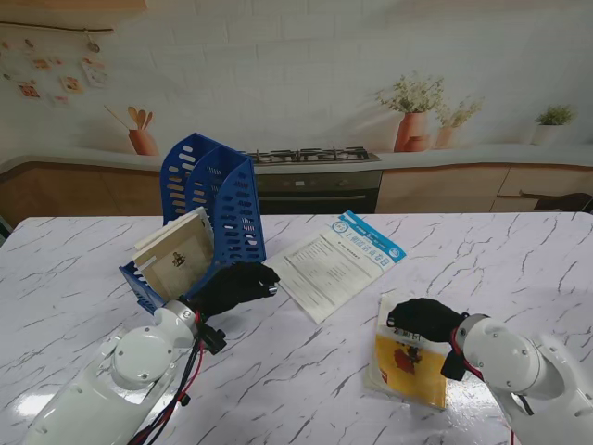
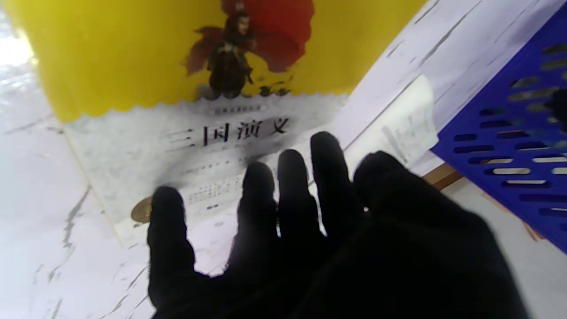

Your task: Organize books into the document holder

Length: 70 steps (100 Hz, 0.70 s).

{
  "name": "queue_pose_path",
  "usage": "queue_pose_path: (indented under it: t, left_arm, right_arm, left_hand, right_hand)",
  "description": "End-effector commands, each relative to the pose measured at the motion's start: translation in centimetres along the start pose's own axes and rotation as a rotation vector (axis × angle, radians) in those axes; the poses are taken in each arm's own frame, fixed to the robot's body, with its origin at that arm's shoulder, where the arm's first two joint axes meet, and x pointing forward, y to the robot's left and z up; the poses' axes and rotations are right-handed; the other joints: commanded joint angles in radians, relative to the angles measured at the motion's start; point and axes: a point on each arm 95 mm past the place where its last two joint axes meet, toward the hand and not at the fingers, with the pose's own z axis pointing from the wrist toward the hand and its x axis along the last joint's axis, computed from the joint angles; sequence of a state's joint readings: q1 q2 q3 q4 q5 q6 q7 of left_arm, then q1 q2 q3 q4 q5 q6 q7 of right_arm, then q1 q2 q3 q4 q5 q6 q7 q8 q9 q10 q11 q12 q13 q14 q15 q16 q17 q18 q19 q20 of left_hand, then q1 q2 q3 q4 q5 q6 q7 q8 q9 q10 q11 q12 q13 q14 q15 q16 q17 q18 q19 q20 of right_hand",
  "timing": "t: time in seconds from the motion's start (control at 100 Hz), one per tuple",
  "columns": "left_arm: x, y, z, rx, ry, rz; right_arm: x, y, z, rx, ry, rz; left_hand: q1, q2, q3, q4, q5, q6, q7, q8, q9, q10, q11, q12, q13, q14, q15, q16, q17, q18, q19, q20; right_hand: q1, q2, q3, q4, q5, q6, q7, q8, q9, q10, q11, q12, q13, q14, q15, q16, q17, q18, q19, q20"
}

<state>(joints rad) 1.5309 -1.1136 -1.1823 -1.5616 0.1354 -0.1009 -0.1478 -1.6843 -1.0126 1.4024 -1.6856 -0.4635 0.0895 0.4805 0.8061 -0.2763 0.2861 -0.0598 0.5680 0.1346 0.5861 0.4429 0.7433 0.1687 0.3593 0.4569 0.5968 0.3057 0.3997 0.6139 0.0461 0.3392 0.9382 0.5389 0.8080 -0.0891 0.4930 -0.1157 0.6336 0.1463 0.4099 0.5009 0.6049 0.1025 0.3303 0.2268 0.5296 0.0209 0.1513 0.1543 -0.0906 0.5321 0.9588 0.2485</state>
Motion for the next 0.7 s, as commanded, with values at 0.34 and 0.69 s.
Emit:
queue_pose_path:
  t: [0.34,0.69]
  left_arm:
    - [0.5,0.6,0.1,-0.011,0.03,-0.013]
    - [0.4,1.0,0.2,-0.018,0.03,-0.029]
  right_arm:
    - [3.0,-6.2,-0.4,0.151,0.179,0.022]
    - [5.7,-6.1,-1.8,0.031,0.25,0.067]
  left_hand:
    - [0.025,0.045,-0.047,0.027,0.011,-0.008,-0.001,-0.006,-0.01,0.003,0.014,0.003,-0.013,0.009,0.018,0.003,-0.023,-0.021,-0.004,0.004]
    - [0.031,0.049,-0.056,0.028,0.011,-0.01,0.0,-0.005,-0.008,0.002,0.015,0.004,-0.009,0.007,0.02,0.004,-0.013,-0.013,0.005,0.009]
  right_hand:
    - [-0.008,0.025,0.022,-0.013,-0.008,-0.008,0.007,-0.039,-0.035,-0.014,0.006,-0.006,-0.018,-0.038,0.006,0.001,0.046,-0.553,-0.023,-0.009]
    - [-0.088,0.01,-0.055,0.036,0.014,-0.03,-0.032,0.019,-0.007,-0.012,0.005,-0.006,0.003,-0.004,0.031,0.013,0.056,-0.349,-0.002,-0.007]
